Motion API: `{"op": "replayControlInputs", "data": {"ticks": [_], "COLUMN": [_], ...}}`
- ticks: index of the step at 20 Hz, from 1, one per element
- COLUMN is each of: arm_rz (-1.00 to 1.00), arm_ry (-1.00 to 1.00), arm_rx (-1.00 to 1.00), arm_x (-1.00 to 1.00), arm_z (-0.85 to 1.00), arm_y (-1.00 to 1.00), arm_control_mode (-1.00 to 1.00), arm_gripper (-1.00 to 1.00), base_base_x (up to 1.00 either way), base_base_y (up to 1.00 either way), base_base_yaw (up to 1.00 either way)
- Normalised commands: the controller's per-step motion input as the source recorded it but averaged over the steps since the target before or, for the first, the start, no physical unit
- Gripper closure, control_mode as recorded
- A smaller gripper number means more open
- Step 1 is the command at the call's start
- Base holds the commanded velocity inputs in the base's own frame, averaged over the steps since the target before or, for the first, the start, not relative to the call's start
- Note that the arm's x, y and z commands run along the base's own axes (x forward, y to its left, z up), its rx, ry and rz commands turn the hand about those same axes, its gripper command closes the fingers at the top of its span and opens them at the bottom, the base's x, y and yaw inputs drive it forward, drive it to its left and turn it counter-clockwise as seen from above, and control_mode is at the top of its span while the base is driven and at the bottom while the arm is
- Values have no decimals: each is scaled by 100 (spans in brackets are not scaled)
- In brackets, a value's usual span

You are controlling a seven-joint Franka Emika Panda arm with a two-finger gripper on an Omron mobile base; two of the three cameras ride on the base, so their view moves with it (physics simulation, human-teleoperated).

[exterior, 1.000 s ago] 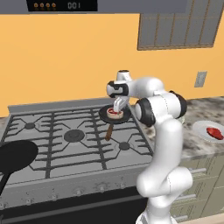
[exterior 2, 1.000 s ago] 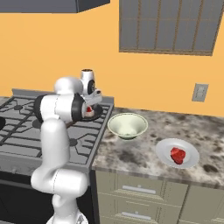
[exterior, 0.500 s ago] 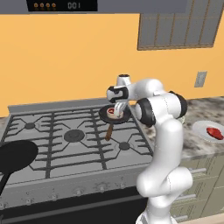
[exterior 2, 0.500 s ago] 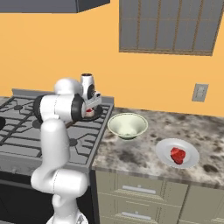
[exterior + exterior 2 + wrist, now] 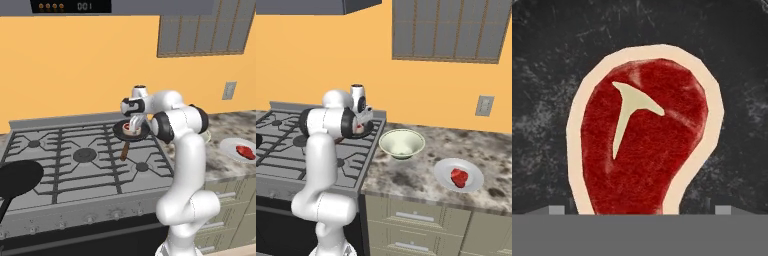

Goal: Place one of the steaks on the plate and the other in the bowl. Then place the bowl in the fridge.

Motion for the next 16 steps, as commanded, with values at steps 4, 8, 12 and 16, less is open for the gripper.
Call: {"op": "replayControlInputs", "data": {"ticks": [4,8,12,16], "arm_rz": [0,0,2,2], "arm_ry": [12,7,2,4], "arm_rx": [0,0,0,0], "arm_x": [2,12,4,0], "arm_z": [-32,-12,0,-1], "arm_y": [0,4,18,22], "arm_control_mode": [-100,-100,-100,-100], "arm_gripper": [-100,-100,-100,-100], "base_base_x": [0,0,0,0], "base_base_y": [0,0,0,0], "base_base_yaw": [0,0,0,0]}}
